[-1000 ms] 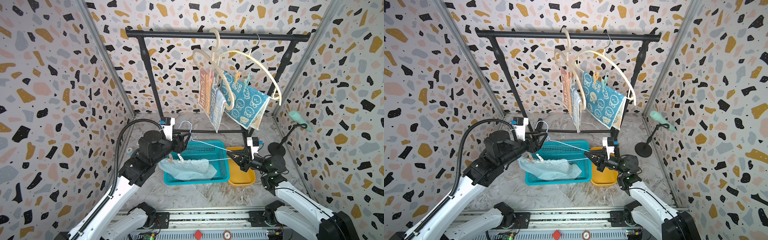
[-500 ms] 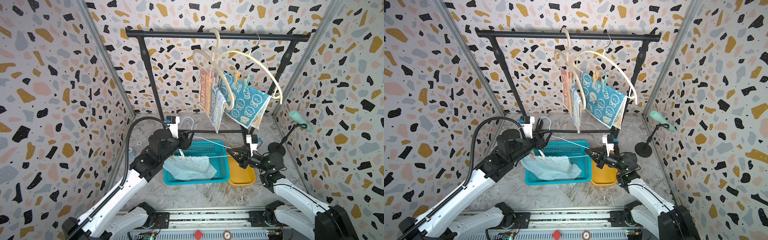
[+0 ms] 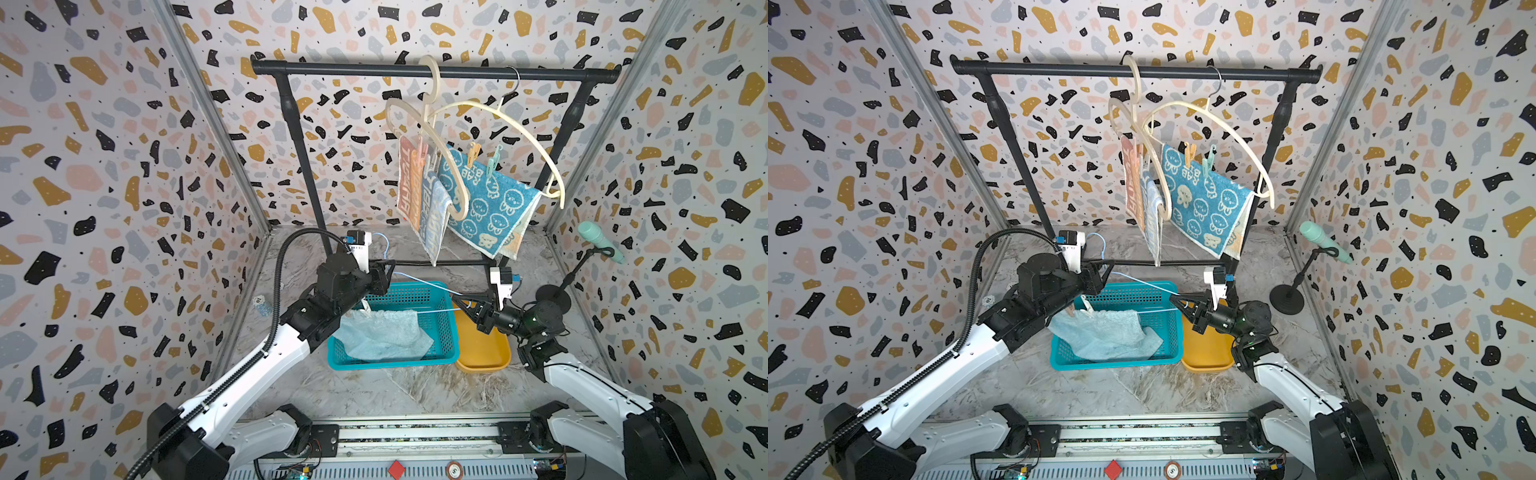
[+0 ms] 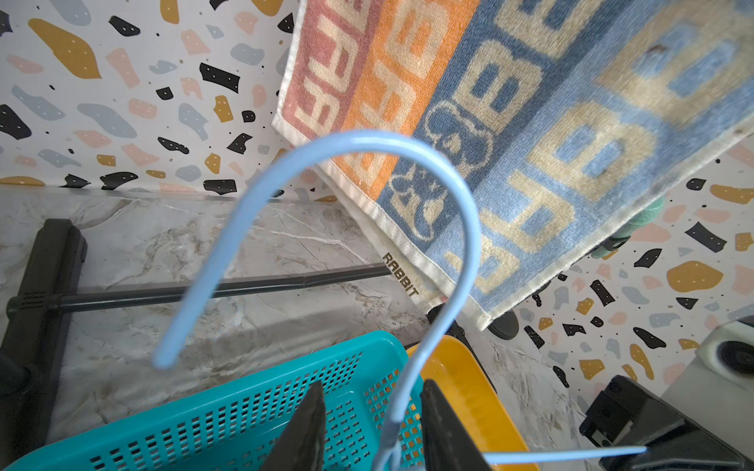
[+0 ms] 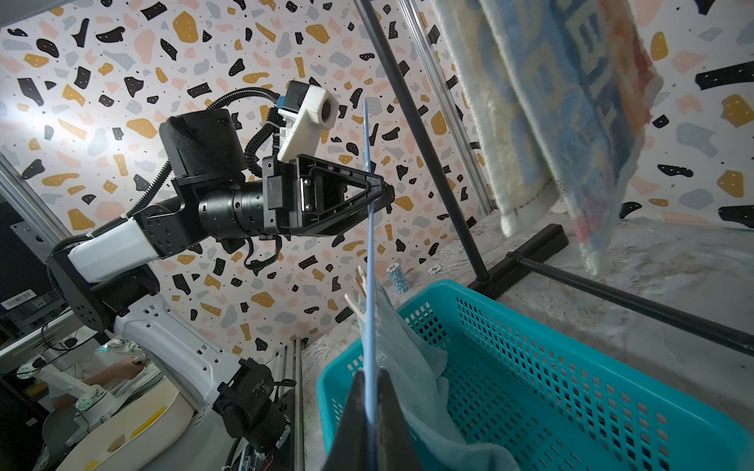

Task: Remove the clothespins securing towels to the hanger
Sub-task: Pick up the hanger from the clothesline.

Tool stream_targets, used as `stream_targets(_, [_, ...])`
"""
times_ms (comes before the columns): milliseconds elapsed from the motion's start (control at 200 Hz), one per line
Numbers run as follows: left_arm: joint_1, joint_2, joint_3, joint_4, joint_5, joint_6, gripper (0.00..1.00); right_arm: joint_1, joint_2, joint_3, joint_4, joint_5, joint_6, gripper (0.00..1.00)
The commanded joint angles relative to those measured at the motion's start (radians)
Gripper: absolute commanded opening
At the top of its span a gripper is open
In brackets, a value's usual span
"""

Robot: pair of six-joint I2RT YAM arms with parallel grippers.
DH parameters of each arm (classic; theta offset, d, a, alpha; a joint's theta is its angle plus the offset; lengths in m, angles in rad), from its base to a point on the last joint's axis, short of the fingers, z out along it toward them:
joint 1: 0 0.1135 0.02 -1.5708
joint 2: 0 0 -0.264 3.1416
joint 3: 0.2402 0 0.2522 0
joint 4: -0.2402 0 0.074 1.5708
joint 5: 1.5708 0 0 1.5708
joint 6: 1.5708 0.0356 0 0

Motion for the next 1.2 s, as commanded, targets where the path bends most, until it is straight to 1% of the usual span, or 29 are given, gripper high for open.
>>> stream_targets(0, [-0.007,0.002,0.010,0.048,-0.005,0.027,0.38,-0.005,-0.002,0.046,0.031,0.008,-0.001,0.00])
stream_targets(110, [-0.007,0.008,0.010,0.048,-0.006,0.035,0.34,-0.008,0.006,0.050,0.031,0.009,-0.004,0.00])
stream_targets(210, [-0.007,0.019,0.010,0.048,-0.006,0.041,0.29,-0.009,0.014,0.057,0.030,0.006,-0.009,0.00])
stream_targets(621, [-0.007,0.058,0.030,0.056,-0.011,0.050,0.21,-0.009,0.019,0.069,0.014,0.001,-0.021,0.00])
stream_targets(731, [-0.007,0.070,0.033,0.065,-0.009,0.052,0.16,-0.009,0.023,0.074,0.010,-0.002,-0.024,0.00])
stream_targets(781, [-0.007,0.077,0.035,0.066,-0.009,0.054,0.12,-0.009,0.023,0.076,0.004,-0.002,-0.028,0.00])
stream_targets(846, [-0.007,0.083,0.037,0.066,-0.014,0.053,0.11,-0.010,0.023,0.077,-0.001,-0.002,-0.031,0.00])
stream_targets(1001, [-0.007,0.085,0.034,0.081,-0.028,0.048,0.00,-0.009,0.019,0.079,-0.017,0.000,-0.041,0.00])
stream_targets(1066, [-0.007,0.086,0.032,0.089,-0.031,0.047,0.00,-0.009,0.018,0.080,-0.023,0.002,-0.042,0.00])
stream_targets(1126, [-0.007,0.086,0.033,0.093,-0.039,0.045,0.00,-0.010,0.017,0.084,-0.031,0.003,-0.045,0.10])
stream_targets(1171, [-0.007,0.087,0.034,0.095,-0.041,0.045,0.00,-0.009,0.017,0.086,-0.040,0.004,-0.048,0.22])
stream_targets(1186, [-0.007,0.087,0.032,0.096,-0.043,0.045,0.00,-0.009,0.017,0.088,-0.044,0.004,-0.051,0.26])
stream_targets(1191, [-0.007,0.086,0.033,0.096,-0.043,0.044,0.00,-0.009,0.016,0.089,-0.048,0.004,-0.052,0.29])
stream_targets(1196, [-0.007,0.087,0.033,0.097,-0.044,0.045,0.00,-0.009,0.016,0.089,-0.048,0.004,-0.052,0.29])
